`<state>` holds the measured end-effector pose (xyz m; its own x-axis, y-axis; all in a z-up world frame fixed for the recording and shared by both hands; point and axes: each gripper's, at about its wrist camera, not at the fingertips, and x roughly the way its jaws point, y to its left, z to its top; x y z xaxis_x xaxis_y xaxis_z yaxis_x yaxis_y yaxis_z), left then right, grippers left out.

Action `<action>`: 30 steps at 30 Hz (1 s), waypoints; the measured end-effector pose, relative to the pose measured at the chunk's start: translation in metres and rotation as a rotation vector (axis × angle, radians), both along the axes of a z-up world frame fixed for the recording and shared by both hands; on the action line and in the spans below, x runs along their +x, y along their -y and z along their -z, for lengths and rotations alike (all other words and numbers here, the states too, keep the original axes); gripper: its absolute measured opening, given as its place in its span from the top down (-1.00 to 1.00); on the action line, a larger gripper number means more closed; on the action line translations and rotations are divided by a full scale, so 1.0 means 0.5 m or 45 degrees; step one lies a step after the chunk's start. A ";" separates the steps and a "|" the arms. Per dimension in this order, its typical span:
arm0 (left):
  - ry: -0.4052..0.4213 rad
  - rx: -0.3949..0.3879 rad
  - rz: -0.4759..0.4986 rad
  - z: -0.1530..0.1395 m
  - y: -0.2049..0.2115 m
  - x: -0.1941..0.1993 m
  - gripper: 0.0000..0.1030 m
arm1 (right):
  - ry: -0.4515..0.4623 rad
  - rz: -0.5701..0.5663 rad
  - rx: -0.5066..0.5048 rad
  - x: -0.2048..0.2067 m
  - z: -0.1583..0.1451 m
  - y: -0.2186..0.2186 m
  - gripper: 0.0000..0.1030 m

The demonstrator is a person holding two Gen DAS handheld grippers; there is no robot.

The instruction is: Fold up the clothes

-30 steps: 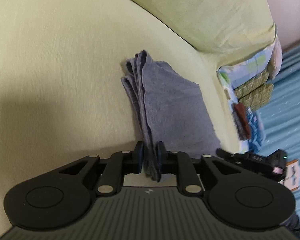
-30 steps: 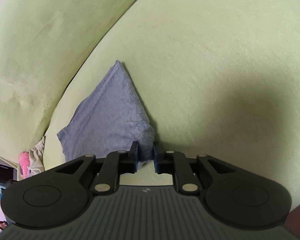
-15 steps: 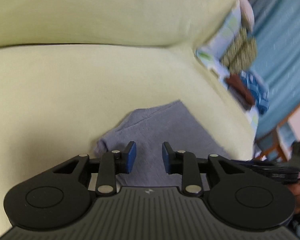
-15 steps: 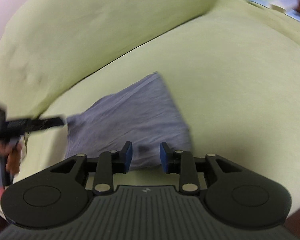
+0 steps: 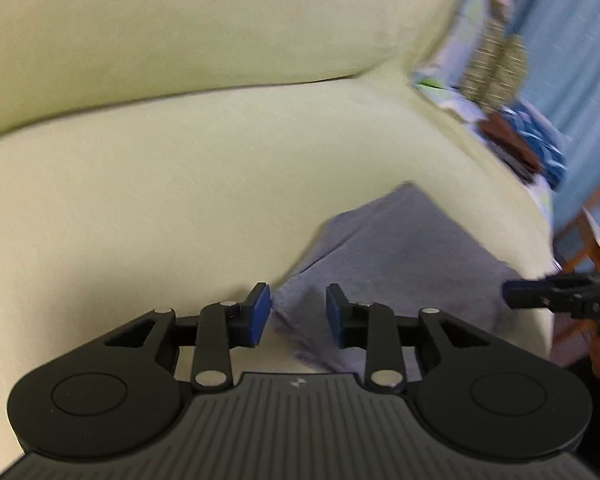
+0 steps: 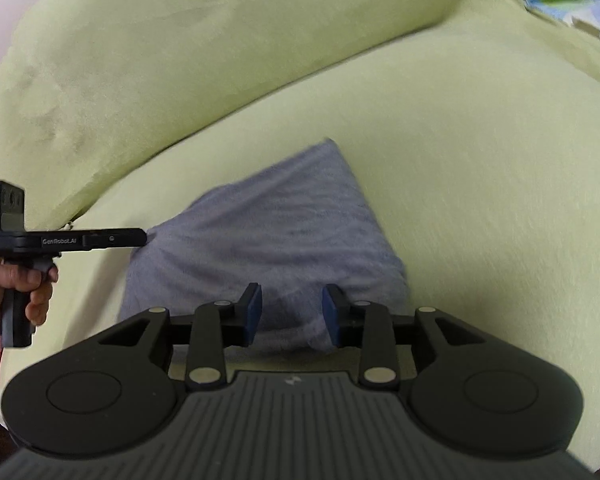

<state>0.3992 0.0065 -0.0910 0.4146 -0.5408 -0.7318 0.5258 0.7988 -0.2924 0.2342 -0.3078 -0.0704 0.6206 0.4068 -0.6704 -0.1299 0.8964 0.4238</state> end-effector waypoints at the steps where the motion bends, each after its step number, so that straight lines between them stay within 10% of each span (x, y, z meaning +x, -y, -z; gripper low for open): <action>1: 0.013 0.014 0.030 -0.003 0.008 0.004 0.20 | 0.018 -0.012 -0.014 -0.002 -0.007 -0.010 0.30; 9: 0.021 0.210 0.180 0.039 0.066 0.041 0.17 | 0.033 -0.155 -0.198 -0.029 -0.002 -0.061 0.26; 19: 0.203 0.235 0.073 -0.047 0.042 -0.035 0.18 | 0.116 0.109 -0.210 -0.116 -0.008 0.024 0.21; 30: 0.483 0.328 0.569 -0.033 0.334 -0.242 0.14 | 0.171 0.377 -0.159 -0.119 0.022 0.137 0.20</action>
